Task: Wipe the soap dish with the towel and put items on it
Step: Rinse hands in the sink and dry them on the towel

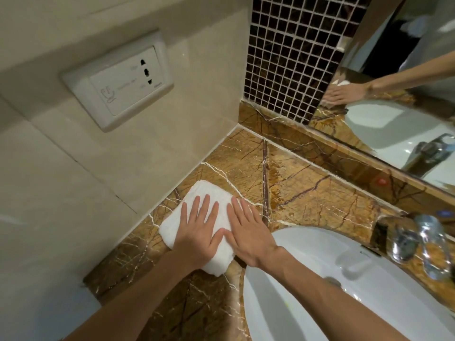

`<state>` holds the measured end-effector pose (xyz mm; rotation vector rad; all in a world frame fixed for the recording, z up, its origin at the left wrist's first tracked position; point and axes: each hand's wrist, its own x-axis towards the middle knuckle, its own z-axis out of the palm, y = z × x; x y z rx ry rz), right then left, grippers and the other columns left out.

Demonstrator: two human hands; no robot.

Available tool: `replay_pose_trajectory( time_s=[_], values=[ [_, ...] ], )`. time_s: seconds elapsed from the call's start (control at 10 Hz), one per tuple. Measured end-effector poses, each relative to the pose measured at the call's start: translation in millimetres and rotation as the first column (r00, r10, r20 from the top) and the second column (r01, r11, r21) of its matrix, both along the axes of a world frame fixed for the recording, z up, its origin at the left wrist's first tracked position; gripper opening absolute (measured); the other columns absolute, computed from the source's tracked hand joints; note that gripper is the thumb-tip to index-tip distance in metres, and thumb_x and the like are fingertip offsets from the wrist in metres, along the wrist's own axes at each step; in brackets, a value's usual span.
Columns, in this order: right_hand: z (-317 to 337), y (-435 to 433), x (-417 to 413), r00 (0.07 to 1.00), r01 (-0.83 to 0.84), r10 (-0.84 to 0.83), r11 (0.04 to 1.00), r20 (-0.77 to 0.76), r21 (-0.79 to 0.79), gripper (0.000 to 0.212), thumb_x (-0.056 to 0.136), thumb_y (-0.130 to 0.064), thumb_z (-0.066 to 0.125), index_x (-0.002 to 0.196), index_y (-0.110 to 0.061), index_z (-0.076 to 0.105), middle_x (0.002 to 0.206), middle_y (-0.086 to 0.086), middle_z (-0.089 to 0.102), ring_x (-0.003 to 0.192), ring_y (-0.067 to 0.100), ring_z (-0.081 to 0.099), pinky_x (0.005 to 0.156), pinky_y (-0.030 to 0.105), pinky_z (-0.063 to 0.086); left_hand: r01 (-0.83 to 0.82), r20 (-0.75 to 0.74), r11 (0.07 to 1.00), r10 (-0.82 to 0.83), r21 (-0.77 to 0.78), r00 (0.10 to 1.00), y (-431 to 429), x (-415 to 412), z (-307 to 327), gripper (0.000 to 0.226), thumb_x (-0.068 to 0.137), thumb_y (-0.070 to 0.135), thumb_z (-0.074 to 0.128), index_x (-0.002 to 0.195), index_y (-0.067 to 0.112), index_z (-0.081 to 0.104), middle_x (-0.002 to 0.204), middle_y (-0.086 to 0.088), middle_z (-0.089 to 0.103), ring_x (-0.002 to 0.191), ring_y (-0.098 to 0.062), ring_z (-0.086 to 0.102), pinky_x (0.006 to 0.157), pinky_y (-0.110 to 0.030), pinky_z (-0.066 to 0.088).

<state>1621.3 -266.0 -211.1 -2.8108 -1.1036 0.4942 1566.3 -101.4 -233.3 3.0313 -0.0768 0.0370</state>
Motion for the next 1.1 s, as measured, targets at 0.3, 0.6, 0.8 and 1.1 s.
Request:
replay_pose_trajectory(
  time_s=[0.3,0.6,0.8,1.1],
  values=[
    [-6,48,14,0.999,-0.01,0.012,0.999,0.044,-0.034,0.066,0.101,-0.047,0.008,0.151,-0.008,-0.012,0.161,0.012,-0.015,0.147,0.03,-0.017,0.12,0.046,-0.008,0.023,0.012,0.999,-0.023,0.033,1.0,44,8,3,0.057,0.097,0.043,0.028,0.138,0.005,0.043,0.144,-0.023,0.042,0.135,-0.042,0.034,0.108,-0.061,0.029],
    [-8,63,11,0.999,0.025,-0.022,0.998,0.047,-0.056,0.063,0.101,-0.044,0.006,0.15,-0.009,-0.014,0.16,0.012,-0.02,0.146,0.03,-0.022,0.12,0.048,-0.01,0.102,0.04,0.995,-0.102,0.014,0.994,44,-7,-3,0.053,0.097,0.034,0.037,0.138,0.002,0.041,0.145,-0.023,0.039,0.137,-0.04,0.03,0.106,-0.062,0.03],
    [-5,65,9,0.999,0.046,-0.044,0.996,0.028,-0.079,0.064,0.102,-0.044,0.008,0.15,-0.008,-0.013,0.16,0.013,-0.018,0.146,0.031,-0.021,0.119,0.047,-0.011,0.091,-0.097,0.995,-0.088,0.035,0.991,47,-7,3,0.056,0.099,0.037,0.017,0.145,0.008,0.029,0.153,-0.016,0.027,0.143,-0.034,0.015,0.113,-0.059,0.018],
    [16,54,0,0.991,0.129,-0.126,0.988,-0.039,0.086,0.058,0.103,-0.037,0.017,0.152,-0.006,0.01,0.162,0.02,0.005,0.149,0.033,-0.002,0.122,0.044,0.002,-0.05,-0.175,0.996,0.038,-0.069,0.984,45,-3,32,0.058,0.098,0.045,0.018,0.149,0.025,0.002,0.16,-0.003,-0.002,0.146,-0.023,-0.004,0.117,-0.045,-0.004]
  ],
)
